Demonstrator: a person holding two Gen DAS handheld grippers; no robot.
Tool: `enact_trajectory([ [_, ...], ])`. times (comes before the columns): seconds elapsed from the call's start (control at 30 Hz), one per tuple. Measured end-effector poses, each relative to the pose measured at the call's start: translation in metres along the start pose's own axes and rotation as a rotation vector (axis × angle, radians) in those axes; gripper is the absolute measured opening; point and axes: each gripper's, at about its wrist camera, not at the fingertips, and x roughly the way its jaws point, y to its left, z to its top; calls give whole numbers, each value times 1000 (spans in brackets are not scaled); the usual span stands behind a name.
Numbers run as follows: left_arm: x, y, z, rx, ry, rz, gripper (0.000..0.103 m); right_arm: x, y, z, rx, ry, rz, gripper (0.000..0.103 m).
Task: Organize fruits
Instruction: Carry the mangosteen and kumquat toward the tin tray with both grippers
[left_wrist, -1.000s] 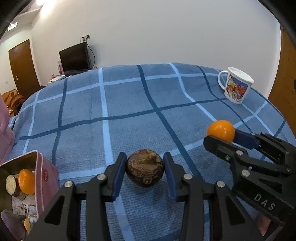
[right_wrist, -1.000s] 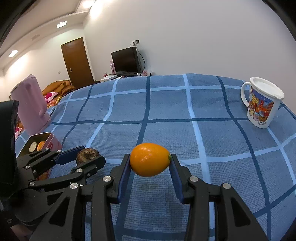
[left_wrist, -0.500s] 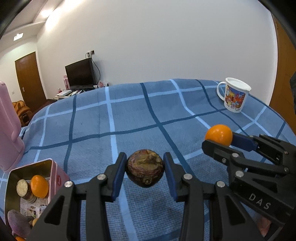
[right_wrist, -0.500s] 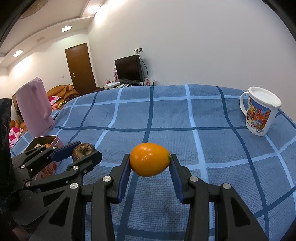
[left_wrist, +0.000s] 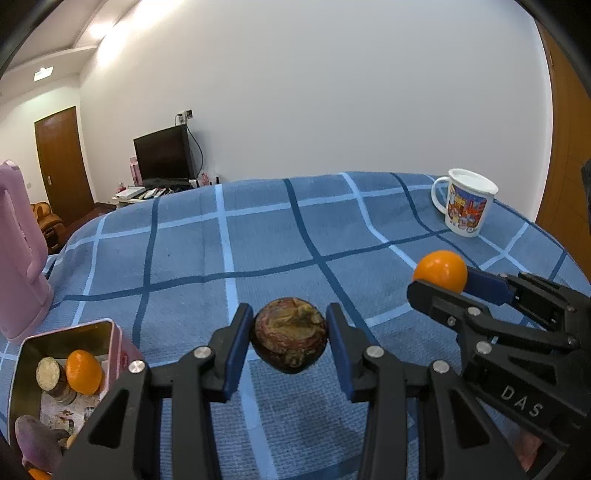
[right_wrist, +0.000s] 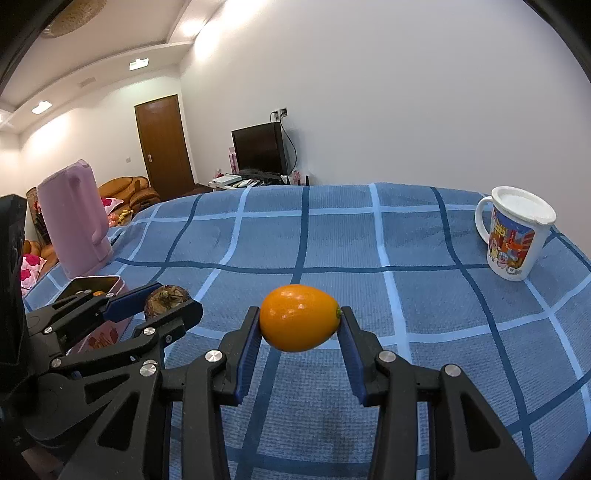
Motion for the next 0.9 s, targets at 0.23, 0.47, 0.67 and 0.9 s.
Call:
enact_trajectory([
  [0.23,-6,0,0,-3,-32,4,43,-4,1,0,-8,-21,-1,44],
  [0.47,-10,0,-1,0,-54,7,43,-9,3,0,-21,-41,-2,44],
  [0.67,-15,1,-2,0,-77,10,43,-12,4,-1,-26,-57,-2,44],
  [0.9,-20,-2,-3,16,-102,22,43,-18,7,-1,-44,-87,-3,44],
])
